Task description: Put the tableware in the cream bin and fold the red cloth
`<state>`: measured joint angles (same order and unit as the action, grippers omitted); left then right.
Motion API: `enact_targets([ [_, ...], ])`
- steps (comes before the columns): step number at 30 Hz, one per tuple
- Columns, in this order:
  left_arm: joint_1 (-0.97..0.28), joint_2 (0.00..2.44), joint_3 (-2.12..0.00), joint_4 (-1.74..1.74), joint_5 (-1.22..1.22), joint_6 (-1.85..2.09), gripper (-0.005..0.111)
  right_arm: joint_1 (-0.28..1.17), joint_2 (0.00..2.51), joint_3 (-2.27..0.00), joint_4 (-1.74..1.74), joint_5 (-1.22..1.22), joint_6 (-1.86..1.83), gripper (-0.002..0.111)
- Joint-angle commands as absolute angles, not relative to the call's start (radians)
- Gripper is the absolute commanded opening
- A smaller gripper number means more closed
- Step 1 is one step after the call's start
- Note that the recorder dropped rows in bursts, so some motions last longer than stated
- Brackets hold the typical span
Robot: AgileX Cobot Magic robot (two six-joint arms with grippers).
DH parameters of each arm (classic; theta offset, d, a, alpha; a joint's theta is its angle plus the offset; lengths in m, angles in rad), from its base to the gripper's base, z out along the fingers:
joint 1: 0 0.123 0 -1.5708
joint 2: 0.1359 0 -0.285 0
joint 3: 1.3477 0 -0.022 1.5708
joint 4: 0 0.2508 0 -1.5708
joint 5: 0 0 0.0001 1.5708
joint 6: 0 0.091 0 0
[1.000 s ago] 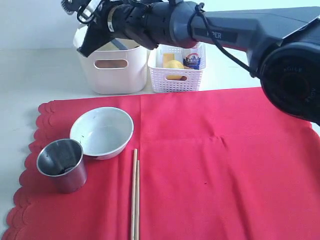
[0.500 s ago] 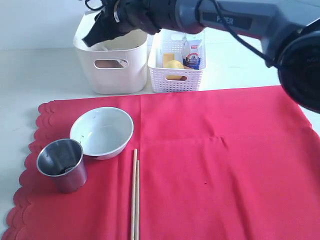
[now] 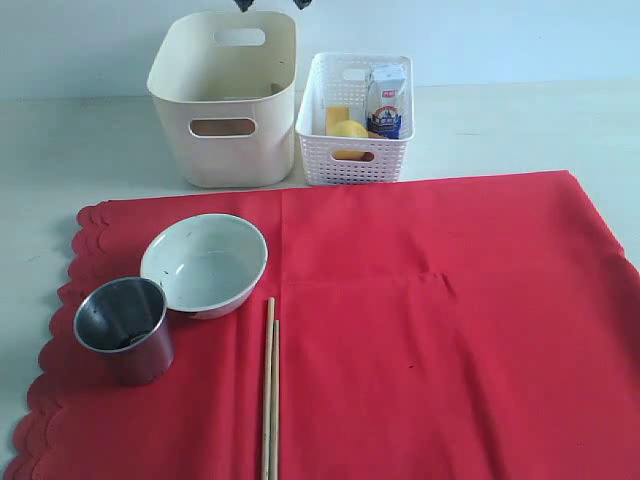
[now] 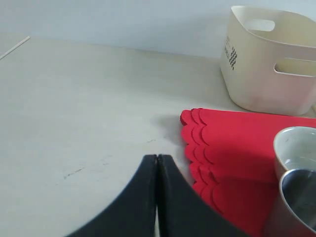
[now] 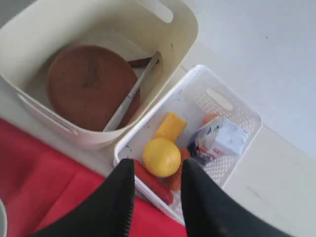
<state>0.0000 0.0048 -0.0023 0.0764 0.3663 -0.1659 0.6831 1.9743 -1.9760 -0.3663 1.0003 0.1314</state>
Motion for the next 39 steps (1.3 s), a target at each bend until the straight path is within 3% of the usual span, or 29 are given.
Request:
enact_targets([
  [1,0.001,0.0,0.0,0.079,0.357,-0.164,0.0,0.68,1.907,-1.979,-0.312,1.107,0.065,0.032],
  [19,0.001,0.0,0.0,0.079,0.357,-0.164,0.0,0.68,1.753,-1.959,-0.12,1.221,-0.023,0.032],
  [39,0.001,0.0,0.0,0.079,0.357,-0.164,0.0,0.68,1.404,-1.436,-0.085,1.062,-0.032,0.032],
])
